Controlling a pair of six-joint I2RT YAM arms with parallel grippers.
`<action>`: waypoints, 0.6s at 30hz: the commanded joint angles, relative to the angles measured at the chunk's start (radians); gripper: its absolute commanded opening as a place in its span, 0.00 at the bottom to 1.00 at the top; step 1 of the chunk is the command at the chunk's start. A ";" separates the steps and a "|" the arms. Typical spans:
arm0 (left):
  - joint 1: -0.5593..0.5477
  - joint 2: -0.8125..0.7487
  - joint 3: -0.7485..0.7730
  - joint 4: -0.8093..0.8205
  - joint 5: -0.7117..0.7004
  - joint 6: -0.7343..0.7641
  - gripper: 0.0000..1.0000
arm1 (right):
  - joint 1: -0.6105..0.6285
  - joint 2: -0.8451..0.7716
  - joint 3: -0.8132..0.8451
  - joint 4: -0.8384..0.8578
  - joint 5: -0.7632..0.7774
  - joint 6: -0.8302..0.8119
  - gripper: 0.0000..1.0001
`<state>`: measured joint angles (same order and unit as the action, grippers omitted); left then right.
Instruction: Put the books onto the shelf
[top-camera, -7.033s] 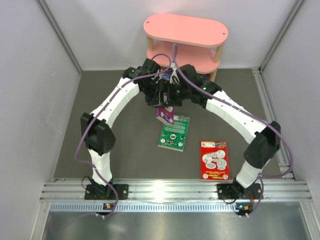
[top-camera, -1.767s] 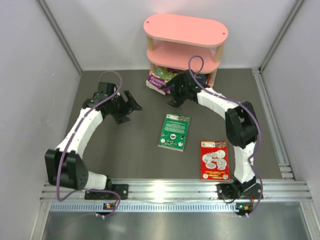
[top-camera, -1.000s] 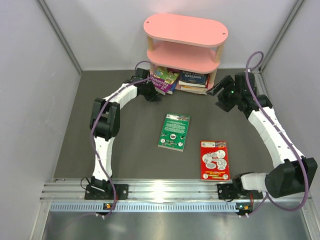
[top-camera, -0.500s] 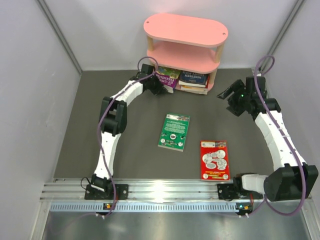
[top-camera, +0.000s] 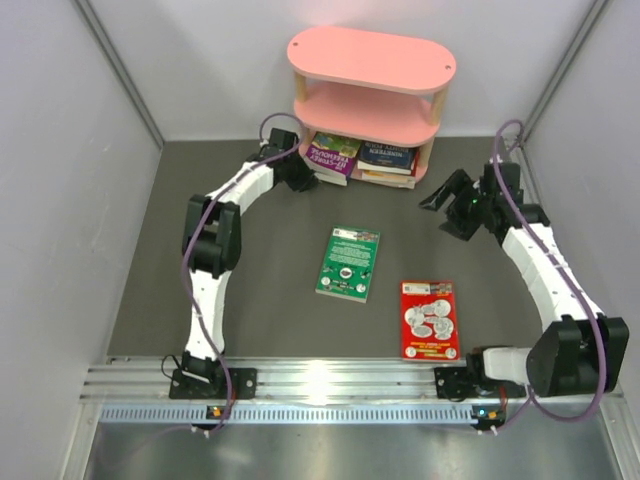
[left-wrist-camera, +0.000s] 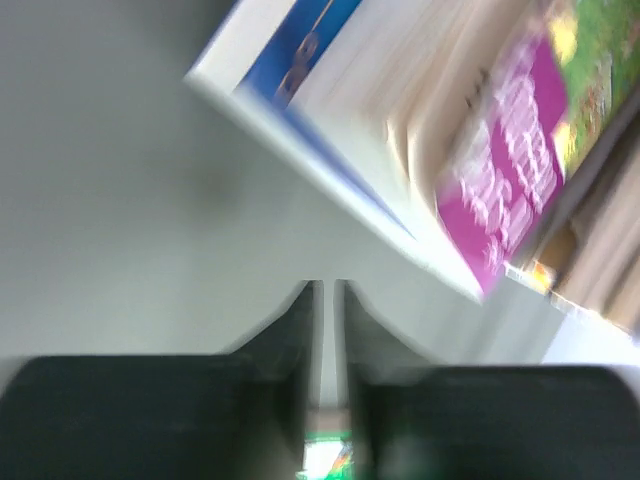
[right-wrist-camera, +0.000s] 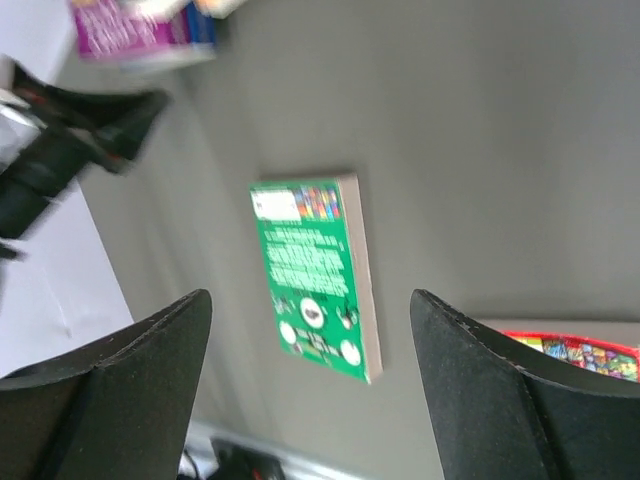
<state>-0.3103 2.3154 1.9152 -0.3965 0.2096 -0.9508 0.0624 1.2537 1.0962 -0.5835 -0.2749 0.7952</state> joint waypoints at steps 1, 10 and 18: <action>0.017 -0.238 -0.086 0.045 -0.042 0.078 0.28 | 0.046 0.079 -0.065 0.079 -0.173 -0.045 0.80; -0.012 -0.545 -0.608 0.004 0.117 0.199 0.89 | 0.194 0.239 -0.228 0.296 -0.195 -0.008 0.84; -0.133 -0.553 -0.840 0.058 0.231 0.228 0.98 | 0.258 0.400 -0.249 0.442 -0.175 0.041 0.84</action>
<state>-0.3992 1.7535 1.0946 -0.3908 0.3817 -0.7563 0.2802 1.6238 0.8375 -0.2623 -0.4500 0.8124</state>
